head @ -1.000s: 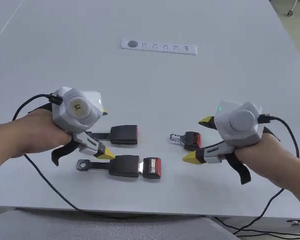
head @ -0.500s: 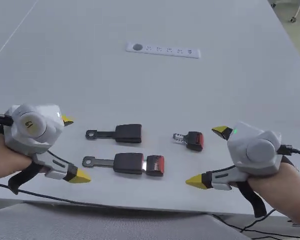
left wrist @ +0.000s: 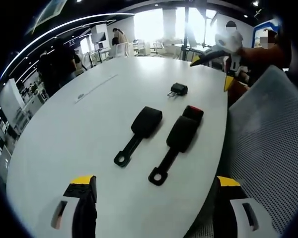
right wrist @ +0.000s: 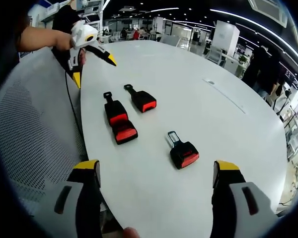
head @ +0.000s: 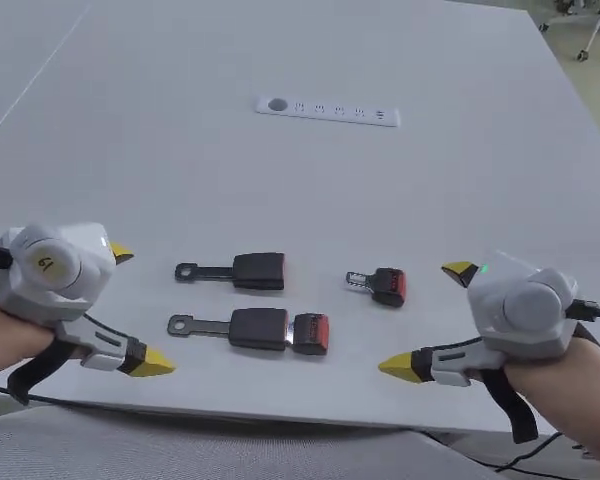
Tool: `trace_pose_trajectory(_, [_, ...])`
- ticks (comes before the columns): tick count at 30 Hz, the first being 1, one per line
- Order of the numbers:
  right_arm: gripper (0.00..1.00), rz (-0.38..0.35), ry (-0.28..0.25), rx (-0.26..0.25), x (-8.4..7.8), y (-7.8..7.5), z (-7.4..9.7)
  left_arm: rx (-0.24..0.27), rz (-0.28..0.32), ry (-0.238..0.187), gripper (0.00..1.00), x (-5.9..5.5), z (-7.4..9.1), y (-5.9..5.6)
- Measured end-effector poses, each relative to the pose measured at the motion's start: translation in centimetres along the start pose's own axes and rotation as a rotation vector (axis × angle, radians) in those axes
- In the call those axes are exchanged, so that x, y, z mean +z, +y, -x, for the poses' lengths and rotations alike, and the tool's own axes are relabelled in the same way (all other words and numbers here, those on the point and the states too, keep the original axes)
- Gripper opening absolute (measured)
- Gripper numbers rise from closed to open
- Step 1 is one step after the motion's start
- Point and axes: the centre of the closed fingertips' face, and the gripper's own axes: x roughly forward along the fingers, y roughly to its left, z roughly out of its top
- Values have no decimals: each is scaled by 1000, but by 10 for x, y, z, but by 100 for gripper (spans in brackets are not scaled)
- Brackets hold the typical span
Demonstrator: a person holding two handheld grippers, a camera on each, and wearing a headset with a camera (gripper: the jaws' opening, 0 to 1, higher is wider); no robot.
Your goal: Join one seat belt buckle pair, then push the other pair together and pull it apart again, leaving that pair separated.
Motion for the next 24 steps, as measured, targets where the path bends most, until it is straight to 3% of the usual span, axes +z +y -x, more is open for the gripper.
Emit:
trace_pose_trajectory(10, [99,-57,-8,-20,-4,-1,6,6,31,-11,100,-2,7,-1])
trace_pose_trajectory(15, [100,-55,-13,-46,-1,-4,8,13,54,-64,100,3,12,-3])
trace_pose_trajectory(17, [100,-57,-18,-56,1,-6,9,18,67,-63,100,2,11,-3])
trace_pose_trajectory(19, [99,-50,-27,-69,5,-8,11,18,65,-66,100,2,11,-5])
trace_pose_trajectory(20, [99,-19,-75,-100,15,-13,14,18,64,-59,100,0,10,-6])
trace_pose_trajectory(21, [99,-28,-100,-81,20,-10,16,16,34,-44,100,-3,10,-7])
trace_pose_trajectory(22, [99,-45,-94,-74,20,-9,16,22,-7,-33,100,-4,10,-7])
trace_pose_trajectory(24, [99,-48,-88,-79,19,-10,15,28,29,-51,100,-1,10,-7])
